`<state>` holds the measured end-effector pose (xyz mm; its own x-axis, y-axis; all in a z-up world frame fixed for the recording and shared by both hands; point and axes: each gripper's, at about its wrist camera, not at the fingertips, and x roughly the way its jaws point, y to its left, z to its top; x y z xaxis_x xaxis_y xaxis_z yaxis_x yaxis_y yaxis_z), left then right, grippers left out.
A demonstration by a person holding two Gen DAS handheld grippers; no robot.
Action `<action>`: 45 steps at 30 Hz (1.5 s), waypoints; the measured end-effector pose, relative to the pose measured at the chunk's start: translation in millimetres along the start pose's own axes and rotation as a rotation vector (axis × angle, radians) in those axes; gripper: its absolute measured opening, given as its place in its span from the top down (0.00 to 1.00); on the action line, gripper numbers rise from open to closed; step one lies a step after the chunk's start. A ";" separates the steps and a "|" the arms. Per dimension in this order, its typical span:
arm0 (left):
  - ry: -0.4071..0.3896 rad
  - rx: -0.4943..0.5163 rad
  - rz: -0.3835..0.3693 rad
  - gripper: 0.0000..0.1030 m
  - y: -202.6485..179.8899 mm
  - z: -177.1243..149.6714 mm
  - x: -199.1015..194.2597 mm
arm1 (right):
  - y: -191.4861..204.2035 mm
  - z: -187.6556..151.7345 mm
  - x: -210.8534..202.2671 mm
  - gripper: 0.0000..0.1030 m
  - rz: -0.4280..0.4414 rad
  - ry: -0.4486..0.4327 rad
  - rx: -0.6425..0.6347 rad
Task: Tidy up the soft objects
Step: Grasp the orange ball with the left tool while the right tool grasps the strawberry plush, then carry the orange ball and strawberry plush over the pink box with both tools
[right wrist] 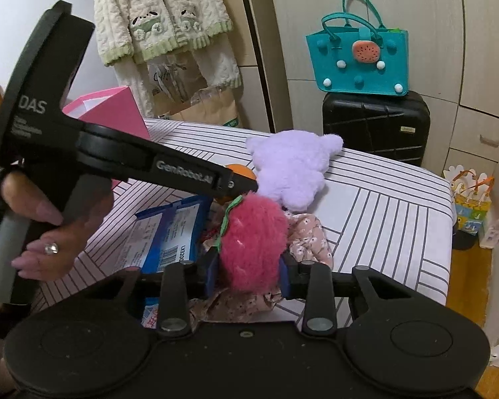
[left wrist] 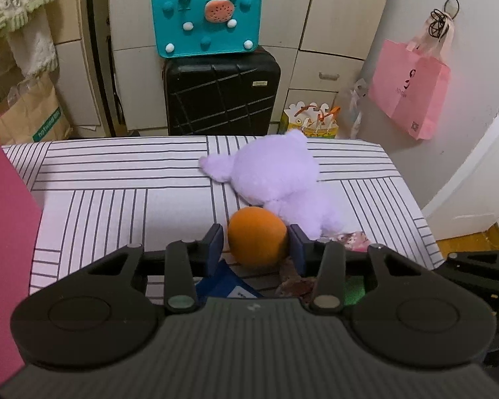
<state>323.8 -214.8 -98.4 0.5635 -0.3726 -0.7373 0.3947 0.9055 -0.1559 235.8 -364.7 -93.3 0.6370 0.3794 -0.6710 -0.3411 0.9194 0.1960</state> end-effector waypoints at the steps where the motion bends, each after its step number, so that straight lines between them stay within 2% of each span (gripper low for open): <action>1: 0.002 -0.001 -0.002 0.58 -0.7 -0.6 0.8 | -0.1 -0.4 0.0 0.62 -0.001 -0.001 -0.002; 7: 0.002 0.004 -0.014 0.66 -1.0 -3.4 -1.7 | -1.8 -1.5 -1.7 0.62 0.005 -0.013 0.008; 17: -0.054 0.017 -0.039 0.66 -0.3 -16.0 -40.6 | 9.5 -1.3 -16.9 0.62 -0.009 -0.052 0.022; 22: -0.048 0.036 -0.074 0.66 -2.6 -22.3 -61.6 | 16.4 -1.9 -28.7 0.62 -0.022 -0.059 0.022; 27: -0.044 0.095 -0.077 0.66 -7.2 -32.2 -85.2 | 28.3 -1.2 -45.0 0.62 -0.051 -0.062 -0.003; 33: -0.014 0.136 -0.130 0.66 -1.7 -44.0 -115.5 | 39.6 -4.8 -63.2 0.62 -0.050 -0.046 -0.009; 38: -0.004 0.191 -0.139 0.66 -2.3 -57.2 -139.7 | 48.5 -9.9 -74.6 0.61 -0.028 -0.024 -0.003; 45: 0.024 0.225 -0.158 0.66 -1.0 -71.5 -166.4 | 59.8 -22.7 -86.3 0.61 0.041 0.042 0.035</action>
<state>177.8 -139.2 -22.5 0.4657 -0.4983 -0.7314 0.6295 0.7674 -0.1221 144.8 -344.8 -39.9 0.5929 0.4129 -0.6914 -0.3419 0.9064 0.2482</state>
